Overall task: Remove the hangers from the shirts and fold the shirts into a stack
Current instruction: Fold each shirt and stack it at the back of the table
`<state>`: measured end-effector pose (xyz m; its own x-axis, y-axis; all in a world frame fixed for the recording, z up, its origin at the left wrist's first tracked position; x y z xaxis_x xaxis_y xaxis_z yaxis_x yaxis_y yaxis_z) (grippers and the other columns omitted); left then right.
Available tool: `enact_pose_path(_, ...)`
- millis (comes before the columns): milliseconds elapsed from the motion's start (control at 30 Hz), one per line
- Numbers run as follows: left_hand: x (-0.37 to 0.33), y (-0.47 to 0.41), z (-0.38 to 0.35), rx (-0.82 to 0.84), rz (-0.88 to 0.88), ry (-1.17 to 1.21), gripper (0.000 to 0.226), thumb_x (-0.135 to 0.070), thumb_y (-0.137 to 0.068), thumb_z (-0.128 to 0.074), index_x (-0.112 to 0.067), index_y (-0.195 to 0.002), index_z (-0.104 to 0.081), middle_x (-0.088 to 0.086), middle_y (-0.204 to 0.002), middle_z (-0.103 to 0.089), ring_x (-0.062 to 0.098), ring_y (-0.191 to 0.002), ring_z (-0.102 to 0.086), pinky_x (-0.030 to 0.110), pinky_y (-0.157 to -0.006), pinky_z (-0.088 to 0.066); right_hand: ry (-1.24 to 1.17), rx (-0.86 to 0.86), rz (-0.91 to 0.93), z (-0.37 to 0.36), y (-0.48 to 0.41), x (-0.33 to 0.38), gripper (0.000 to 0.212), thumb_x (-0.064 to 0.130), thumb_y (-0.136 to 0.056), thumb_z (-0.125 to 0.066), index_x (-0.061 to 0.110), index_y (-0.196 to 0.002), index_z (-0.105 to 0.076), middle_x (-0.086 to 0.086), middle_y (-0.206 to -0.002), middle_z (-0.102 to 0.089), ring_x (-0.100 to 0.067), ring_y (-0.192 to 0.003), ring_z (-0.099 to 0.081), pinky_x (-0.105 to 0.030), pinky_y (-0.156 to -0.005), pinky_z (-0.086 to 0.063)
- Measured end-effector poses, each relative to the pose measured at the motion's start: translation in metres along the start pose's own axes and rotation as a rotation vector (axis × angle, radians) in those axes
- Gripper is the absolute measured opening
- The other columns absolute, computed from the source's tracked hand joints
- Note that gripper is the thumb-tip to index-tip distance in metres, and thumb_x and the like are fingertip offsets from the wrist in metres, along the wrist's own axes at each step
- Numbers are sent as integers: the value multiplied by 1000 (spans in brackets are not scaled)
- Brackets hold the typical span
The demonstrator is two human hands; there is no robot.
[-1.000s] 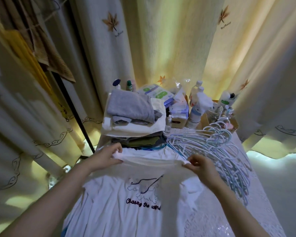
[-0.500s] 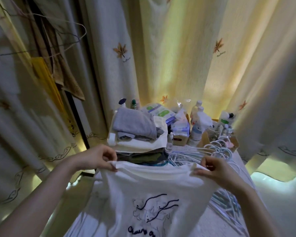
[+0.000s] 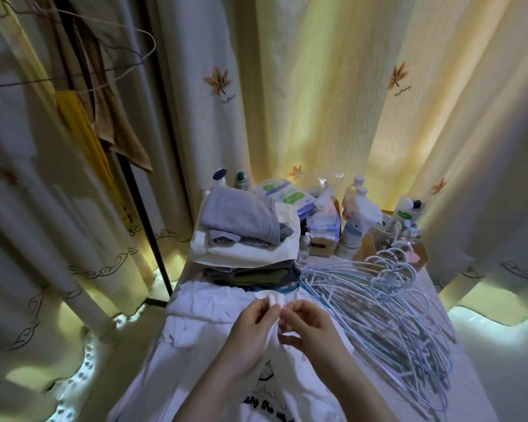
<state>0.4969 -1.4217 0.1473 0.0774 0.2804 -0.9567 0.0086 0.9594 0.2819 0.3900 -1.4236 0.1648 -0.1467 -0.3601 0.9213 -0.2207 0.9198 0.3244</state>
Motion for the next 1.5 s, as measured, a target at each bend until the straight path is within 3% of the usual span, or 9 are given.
enact_pose_path(100, 8, 8, 2, -5, -22, 7, 13, -29, -95, -53, -21, -97, -64, -4, -92, -72, 6, -89, -67, 21, -79, -50, -69, -36, -46, 4, 2, -13, 11, 5, -92, -57, 1, -82, -55, -7, -65, -57, -16, -60, -58, -28, -58, -52)
enact_pose_path(333, 21, 15, 6, 26, 8, -59, 12, -24, -93, -58, -13, -93, -64, 3, -90, -70, 9, -89, -66, 20, -82, -48, -143, -78, -185, 6, 7, -46, 7, 0, -87, -60, 3, -88, -55, -4, -59, -57, -13, -53, -55, -25, -55, -50)
enact_pose_path(433, 27, 15, 21, -150, 23, -52, 9, -17, -90, -62, -10, -86, -64, -4, -82, -67, 1, -81, -61, 3, -66, -43, -151, -55, -145, 5, 8, -42, 5, -3, -89, -56, 0, -92, -56, -7, -64, -58, -17, -60, -59, -30, -59, -52)
enact_pose_path(800, 4, 22, 10, -145, -139, -79, 9, -22, -91, -61, -21, -83, -57, -18, -68, -62, -3, -58, -57, 8, -55, -40, -205, -64, -96, 6, 7, -41, 6, -2, -87, -59, 1, -89, -53, -10, -68, -51, -15, -58, -56, -28, -57, -50)
enact_pose_path(1000, 18, 24, 7, -98, -71, -124, 16, -20, -86, -67, -30, -89, -54, -10, -76, -70, 9, -73, -64, 18, -62, -47, -159, -56, -113, 9, 8, -46, 6, 0, -90, -57, -2, -93, -61, -13, -72, -62, -18, -65, -66, -32, -63, -56)
enact_pose_path(1100, 25, 24, 9, -110, -53, -133, 16, -19, -85, -66, -29, -91, -56, -5, -87, -68, 17, -77, -64, 28, -67, -53, -75, -45, -80, 11, 8, -43, 6, 0, -85, -65, 1, -90, -68, -10, -75, -69, -21, -71, -69, -33, -61, -57)
enact_pose_path(1233, 25, 27, 12, -105, -82, -118, 19, -12, -87, -63, -31, -87, -60, -5, -77, -67, 5, -61, -57, 16, -58, -43, 371, -140, 197, 28, 3, -17, 19, 3, -75, -76, 21, -78, -69, 5, -85, -67, -18, -86, -63, -34, -67, -58)
enact_pose_path(1400, 2, 27, 18, -9, -138, -170, 22, -11, -91, -59, -32, -89, -66, -12, -88, -68, 8, -76, -60, 18, -68, -46, 835, 264, 511, -7, 3, 23, 46, 41, -84, -65, 46, -127, -49, 27, -138, -42, 6, -130, -32, -12, -105, -30)
enact_pose_path(1500, -35, 26, 25, 29, -216, -192, 26, -11, -90, -60, -35, -85, -69, -12, -92, -69, 5, -81, -62, 21, -76, -49, 875, 352, 505, -23, -1, 38, 27, 50, -87, -58, 36, -109, -65, 17, -114, -59, 3, -113, -47, -19, -92, -40)
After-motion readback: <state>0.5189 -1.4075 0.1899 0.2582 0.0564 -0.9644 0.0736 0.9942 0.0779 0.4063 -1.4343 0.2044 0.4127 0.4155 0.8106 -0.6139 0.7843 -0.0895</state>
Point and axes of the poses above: each hand's wrist, its own y-axis away from the middle knuckle, its own z-axis out of the back of the hand, x = y × z, the point moved 10 cm from there along -y, towards the middle knuckle
